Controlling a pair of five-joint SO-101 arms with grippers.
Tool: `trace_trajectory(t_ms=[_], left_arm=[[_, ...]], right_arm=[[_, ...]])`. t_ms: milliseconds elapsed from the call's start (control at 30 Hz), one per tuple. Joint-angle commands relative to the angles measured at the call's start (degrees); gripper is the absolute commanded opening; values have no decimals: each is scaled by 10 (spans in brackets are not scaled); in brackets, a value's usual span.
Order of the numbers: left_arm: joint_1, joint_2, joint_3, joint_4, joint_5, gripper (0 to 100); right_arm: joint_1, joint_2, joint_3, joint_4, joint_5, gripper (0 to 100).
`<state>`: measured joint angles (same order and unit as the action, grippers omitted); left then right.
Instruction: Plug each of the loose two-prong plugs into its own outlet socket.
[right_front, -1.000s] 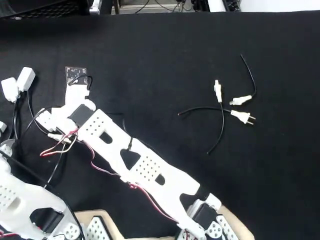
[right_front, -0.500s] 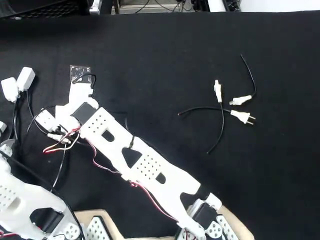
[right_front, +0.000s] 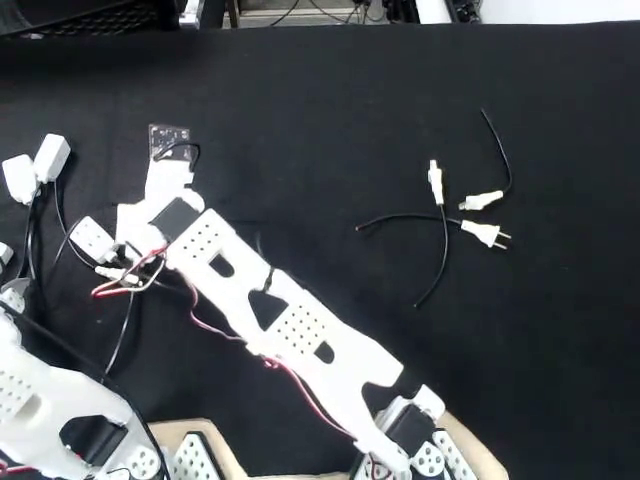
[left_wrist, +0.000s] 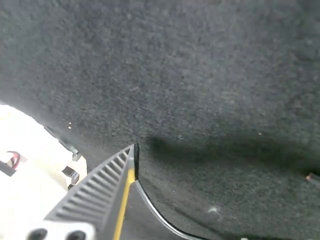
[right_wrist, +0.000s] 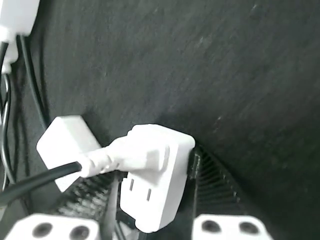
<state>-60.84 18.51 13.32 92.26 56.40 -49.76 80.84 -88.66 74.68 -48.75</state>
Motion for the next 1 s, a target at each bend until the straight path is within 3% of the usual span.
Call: trace_trajectory(t_ms=[0,233,700,967], left_arm=[[-2,-4,-4,3,-3,659],[-4,-4,-4,3,-3,659],[-2,-4,-3,3,-3,659],[-1,-4,-2,3,-3,659]], right_arm=[[37,0,-29,-11,0,106],[73,0,-63,-13,-3,106],[228,2,-71,-218,1,106],[265,18,-52,-239,-4,110]])
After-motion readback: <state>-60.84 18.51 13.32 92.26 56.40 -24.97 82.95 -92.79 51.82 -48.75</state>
